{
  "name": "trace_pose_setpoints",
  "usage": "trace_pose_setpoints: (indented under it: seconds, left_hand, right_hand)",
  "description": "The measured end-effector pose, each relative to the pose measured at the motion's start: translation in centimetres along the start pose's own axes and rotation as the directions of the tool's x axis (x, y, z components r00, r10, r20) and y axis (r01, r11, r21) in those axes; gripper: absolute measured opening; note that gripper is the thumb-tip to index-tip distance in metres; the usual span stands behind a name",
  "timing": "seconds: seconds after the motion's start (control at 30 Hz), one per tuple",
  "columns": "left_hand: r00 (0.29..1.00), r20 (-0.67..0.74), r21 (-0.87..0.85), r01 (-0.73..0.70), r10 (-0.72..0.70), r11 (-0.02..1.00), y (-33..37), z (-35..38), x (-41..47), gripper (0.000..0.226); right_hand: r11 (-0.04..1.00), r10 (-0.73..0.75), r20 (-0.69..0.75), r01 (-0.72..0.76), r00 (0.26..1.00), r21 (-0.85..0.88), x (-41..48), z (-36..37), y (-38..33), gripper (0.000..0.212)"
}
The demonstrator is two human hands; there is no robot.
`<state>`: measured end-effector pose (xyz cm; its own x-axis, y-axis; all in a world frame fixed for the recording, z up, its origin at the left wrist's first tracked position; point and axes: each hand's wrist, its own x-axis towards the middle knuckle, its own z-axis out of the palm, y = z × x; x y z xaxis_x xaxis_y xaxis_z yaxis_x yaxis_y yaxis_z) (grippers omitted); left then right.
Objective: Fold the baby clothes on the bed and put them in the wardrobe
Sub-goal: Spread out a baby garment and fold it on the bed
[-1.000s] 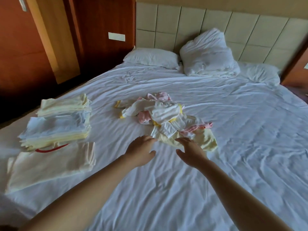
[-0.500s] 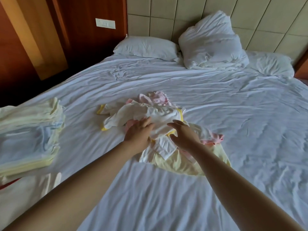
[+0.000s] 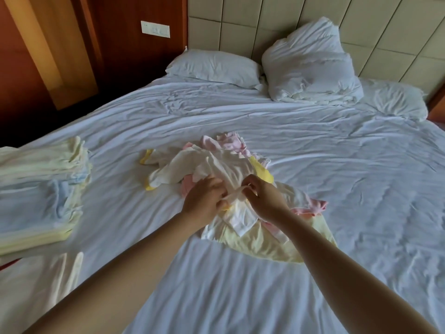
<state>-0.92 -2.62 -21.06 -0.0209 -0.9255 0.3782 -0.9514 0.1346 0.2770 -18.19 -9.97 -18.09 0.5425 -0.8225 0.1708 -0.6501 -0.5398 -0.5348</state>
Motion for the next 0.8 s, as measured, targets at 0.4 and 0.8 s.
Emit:
trace_pose_setpoints:
  seconds: [0.4,0.8]
  left_hand:
    - [0.929,0.301,-0.103,0.255,-0.214,0.962,7.7,-10.8,-18.1,0.022]
    - [0.823,0.542,-0.069,0.246,-0.171,0.967,11.3,-12.1,-31.5,0.018]
  right_hand:
    - [0.997,0.008,0.262,-0.029,0.965,0.077,-18.3,-1.7,-7.7,0.013]
    - [1.0,-0.027,0.498,0.026,0.867,0.008,-32.3,0.6,-9.5,0.02]
